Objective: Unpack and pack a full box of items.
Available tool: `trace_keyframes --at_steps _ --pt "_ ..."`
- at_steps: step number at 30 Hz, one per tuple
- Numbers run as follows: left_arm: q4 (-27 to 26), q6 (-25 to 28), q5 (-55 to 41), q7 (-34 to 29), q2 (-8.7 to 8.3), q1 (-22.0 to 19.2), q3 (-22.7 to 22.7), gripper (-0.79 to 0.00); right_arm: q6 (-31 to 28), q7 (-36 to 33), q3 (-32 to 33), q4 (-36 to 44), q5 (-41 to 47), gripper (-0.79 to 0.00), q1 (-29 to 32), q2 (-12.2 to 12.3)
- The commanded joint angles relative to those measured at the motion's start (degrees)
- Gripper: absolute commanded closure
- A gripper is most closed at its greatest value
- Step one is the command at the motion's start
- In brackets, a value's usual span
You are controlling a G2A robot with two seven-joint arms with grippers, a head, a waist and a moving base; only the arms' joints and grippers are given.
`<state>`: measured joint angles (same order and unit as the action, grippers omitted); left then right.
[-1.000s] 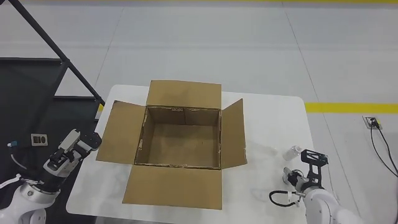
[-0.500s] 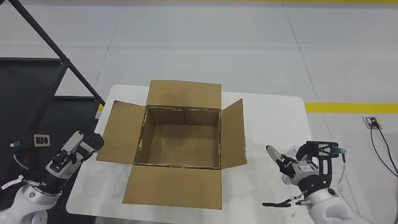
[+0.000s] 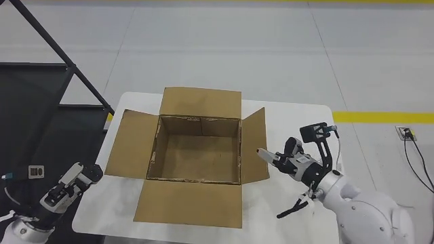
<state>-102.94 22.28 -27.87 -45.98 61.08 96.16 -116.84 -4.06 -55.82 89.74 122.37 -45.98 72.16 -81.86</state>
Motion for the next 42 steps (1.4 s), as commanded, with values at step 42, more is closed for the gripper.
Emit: trace_keyframes --at_steps 42 --pt "2.1 -5.2 13.4 2.4 0.03 -4.0 14.6 -0.785 -2.8 9.2 4.6 -2.4 7.7 -0.785 4.6 3.9"
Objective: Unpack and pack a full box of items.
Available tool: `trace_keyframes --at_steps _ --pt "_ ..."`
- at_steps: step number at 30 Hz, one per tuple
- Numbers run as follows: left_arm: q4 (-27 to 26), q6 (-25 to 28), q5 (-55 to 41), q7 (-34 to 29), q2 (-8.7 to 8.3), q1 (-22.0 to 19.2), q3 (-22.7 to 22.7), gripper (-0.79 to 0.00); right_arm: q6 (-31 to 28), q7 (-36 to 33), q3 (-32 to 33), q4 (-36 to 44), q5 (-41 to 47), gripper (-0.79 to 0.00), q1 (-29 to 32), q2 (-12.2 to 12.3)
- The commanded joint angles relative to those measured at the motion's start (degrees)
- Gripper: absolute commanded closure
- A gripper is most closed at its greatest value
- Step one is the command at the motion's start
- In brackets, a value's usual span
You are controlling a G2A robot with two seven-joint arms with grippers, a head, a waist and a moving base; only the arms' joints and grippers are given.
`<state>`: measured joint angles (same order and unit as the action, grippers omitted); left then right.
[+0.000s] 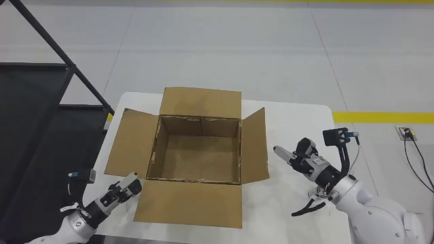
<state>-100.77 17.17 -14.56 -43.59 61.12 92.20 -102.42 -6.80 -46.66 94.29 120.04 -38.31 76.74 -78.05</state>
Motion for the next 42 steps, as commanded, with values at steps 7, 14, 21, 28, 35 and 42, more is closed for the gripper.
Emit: trace_keyframes --at_steps 7,14,21,28,35,42 --pt "-0.3 0.0 1.0 -0.7 -0.13 -0.1 1.0 -0.785 -0.1 0.7 0.6 -0.3 1.0 -0.785 0.4 0.7" --pt "-0.4 0.1 1.3 -1.1 -0.26 -0.1 1.4 -0.785 -0.1 1.0 0.8 -0.3 1.6 -0.785 0.8 1.3" --pt "-0.7 0.3 1.9 -1.9 -0.43 0.1 1.7 -0.785 1.6 0.7 2.2 0.5 -0.3 -0.785 2.2 1.9" --pt "-0.3 0.5 1.3 -1.4 -0.58 0.5 0.9 -0.785 5.7 -3.9 4.9 3.9 -8.3 -0.785 7.4 2.8" --pt "0.6 0.4 -1.1 -1.2 -0.77 1.0 -1.2 -0.785 12.7 -12.2 3.9 1.0 -17.3 -0.785 8.1 3.6" --pt "0.5 -0.1 -2.1 -0.7 -0.91 0.9 -2.4 -0.785 17.9 -15.9 3.7 -4.4 -21.6 -0.785 6.7 4.0"
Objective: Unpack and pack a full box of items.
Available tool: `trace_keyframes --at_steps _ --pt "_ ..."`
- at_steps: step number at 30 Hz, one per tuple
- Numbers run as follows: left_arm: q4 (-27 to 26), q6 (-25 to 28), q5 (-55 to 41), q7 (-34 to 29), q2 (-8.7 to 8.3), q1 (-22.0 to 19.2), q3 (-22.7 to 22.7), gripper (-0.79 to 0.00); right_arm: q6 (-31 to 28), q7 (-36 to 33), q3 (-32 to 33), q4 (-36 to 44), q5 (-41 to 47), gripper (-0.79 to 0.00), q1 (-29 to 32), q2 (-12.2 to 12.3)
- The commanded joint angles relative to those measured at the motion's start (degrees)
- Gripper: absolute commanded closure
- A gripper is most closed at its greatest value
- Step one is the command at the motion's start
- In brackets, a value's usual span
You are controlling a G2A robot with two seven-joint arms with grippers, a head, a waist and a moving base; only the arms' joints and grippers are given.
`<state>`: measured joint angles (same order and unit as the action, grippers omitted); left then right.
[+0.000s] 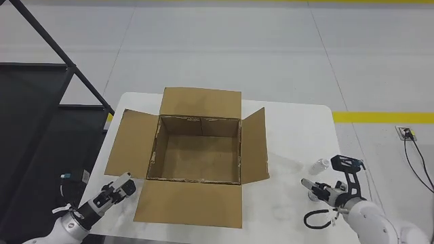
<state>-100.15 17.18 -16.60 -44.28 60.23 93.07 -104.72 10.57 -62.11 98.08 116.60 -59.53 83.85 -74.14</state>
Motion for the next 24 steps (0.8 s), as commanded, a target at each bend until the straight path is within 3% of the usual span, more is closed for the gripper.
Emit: trace_keyframes --at_steps 1,6,7,8,10,19,24 --pt "-0.2 -0.1 -0.1 0.0 -0.02 0.0 -0.1 -0.785 1.2 -1.1 -0.2 -1.8 -0.9 -0.785 -0.7 0.1" --pt "-0.2 -0.1 -0.1 0.0 -0.02 0.0 -0.1 -0.785 2.6 -3.2 -0.4 -6.5 -2.0 -0.785 -2.9 0.4" --pt "-0.2 -0.1 -0.1 0.0 -0.02 0.0 -0.1 -0.785 2.7 -3.3 -0.5 -7.4 -2.0 -0.730 -3.4 0.4" --pt "-0.2 -0.1 -0.1 0.0 -0.02 0.0 -0.1 -0.785 2.6 -3.4 -0.6 -8.3 -1.8 -0.391 -3.9 0.5" --pt "-0.2 -0.1 -0.1 0.0 -0.02 0.0 -0.1 -0.785 2.4 -3.4 -0.6 -10.1 -1.5 0.000 -4.7 0.6" --pt "-0.2 -0.1 -0.1 0.0 -0.02 0.0 -0.1 -0.785 2.2 -4.0 -0.7 -10.7 -0.5 0.000 -5.3 1.0" --pt "-0.2 -0.1 -0.1 0.0 -0.02 0.0 -0.1 -0.785 2.9 -0.5 -0.2 -3.3 -1.6 0.000 -3.2 1.1"
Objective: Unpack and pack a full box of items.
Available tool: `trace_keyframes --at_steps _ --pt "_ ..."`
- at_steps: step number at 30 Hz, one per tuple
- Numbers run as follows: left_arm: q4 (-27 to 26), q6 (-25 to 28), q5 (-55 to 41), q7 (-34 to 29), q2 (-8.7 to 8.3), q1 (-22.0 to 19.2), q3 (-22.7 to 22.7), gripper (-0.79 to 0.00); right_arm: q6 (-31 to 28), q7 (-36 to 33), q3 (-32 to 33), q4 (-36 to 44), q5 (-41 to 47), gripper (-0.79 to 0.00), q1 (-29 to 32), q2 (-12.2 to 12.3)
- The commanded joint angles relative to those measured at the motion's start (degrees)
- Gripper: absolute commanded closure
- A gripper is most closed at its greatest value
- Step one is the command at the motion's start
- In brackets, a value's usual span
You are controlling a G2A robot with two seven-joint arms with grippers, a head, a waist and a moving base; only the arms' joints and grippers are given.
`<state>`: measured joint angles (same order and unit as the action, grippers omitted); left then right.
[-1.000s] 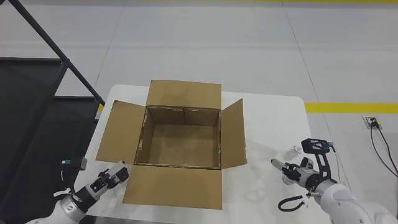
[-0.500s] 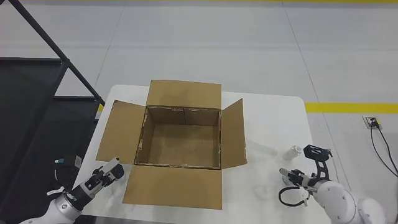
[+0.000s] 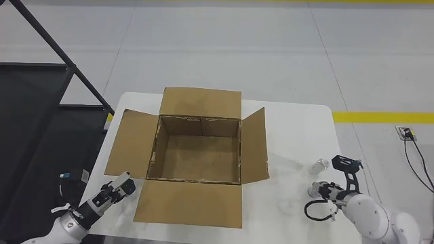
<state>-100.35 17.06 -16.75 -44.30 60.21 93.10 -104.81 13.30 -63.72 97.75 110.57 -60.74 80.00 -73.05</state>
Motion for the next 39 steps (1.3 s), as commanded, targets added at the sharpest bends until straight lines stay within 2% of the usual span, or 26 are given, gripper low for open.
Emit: trace_keyframes --at_steps 1,7,9,11,15,20,24,27,33,39 --pt "0.0 0.0 0.0 0.0 0.00 0.0 0.0 -0.785 0.6 2.1 0.2 5.3 -0.8 0.000 1.4 0.0" --pt "0.0 0.0 0.0 0.0 0.00 0.0 0.0 -0.785 2.3 7.8 -4.0 24.1 -8.4 0.000 3.1 0.0" --pt "0.0 0.0 0.0 0.0 0.00 0.0 0.0 -0.785 1.0 12.4 -8.0 24.1 -10.4 0.000 -0.8 -0.1" --pt "0.0 0.0 0.0 0.0 0.00 0.0 0.0 -0.785 -0.6 13.8 -13.5 24.1 -12.3 0.000 -5.3 -0.3" --pt "0.0 0.0 0.0 0.0 0.00 0.0 0.0 -0.785 -2.6 9.1 -26.2 22.5 -15.0 0.000 -15.3 -1.1" --pt "0.0 0.0 0.0 0.0 0.00 0.0 0.0 -0.785 -1.5 6.1 -43.2 4.6 -13.8 0.000 -34.2 -4.3" --pt "0.0 0.0 0.0 0.0 0.00 0.0 0.0 -0.785 -0.2 4.1 -54.5 -13.3 -8.1 0.000 -47.7 -8.5" --pt "0.0 0.0 0.0 0.0 0.00 0.0 0.0 -0.785 0.7 3.3 -61.6 -27.2 -4.8 0.000 -55.0 -12.2" --pt "1.6 -0.3 -3.0 3.5 0.15 1.0 -2.0 -0.785 -0.7 5.1 -69.8 -48.5 4.0 0.000 -62.5 -19.5" --pt "3.8 -1.4 -5.4 4.9 0.16 1.7 -4.1 -0.785 -2.6 8.3 -73.6 -62.5 7.7 0.000 -65.2 -25.2"
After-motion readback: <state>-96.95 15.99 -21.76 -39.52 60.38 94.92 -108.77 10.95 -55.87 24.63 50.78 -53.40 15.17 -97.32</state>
